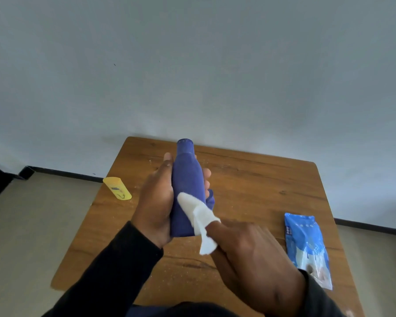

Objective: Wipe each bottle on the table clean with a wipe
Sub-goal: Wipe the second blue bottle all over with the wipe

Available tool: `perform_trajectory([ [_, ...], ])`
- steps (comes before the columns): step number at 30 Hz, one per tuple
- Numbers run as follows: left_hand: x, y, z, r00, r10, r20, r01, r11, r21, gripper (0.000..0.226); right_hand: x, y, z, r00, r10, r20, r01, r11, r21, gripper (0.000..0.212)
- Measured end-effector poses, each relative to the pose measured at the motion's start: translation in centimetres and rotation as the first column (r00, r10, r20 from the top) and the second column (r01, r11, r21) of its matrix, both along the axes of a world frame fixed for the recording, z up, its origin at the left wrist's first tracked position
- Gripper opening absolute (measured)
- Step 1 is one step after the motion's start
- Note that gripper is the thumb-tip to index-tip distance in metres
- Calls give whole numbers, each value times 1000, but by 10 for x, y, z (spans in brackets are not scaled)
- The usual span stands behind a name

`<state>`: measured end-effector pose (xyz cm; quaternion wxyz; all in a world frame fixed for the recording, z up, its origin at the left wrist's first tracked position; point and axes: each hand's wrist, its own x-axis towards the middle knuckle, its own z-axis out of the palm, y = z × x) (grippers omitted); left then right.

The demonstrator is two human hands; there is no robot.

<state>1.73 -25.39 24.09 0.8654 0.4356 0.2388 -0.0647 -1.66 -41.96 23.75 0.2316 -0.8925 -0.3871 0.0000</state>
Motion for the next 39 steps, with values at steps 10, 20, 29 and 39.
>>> perform_trajectory([
  [10,-17,-22,-13,987,-129,98,96,953,287,54,47,-6,3,988,-145,62,146,989,-10,32],
  [20,-14,-7,-6,996,-73,54,64,987,147,65,18,0,2,998,-54,-33,52,998,-46,10],
  [29,-10,1,-1,992,-75,106,54,980,194,34,-16,-5,-2,960,214,-181,-205,976,69,23],
  [39,-12,-1,-11,994,-85,64,87,995,-37,46,1,-10,17,994,90,-58,-67,947,315,36],
])
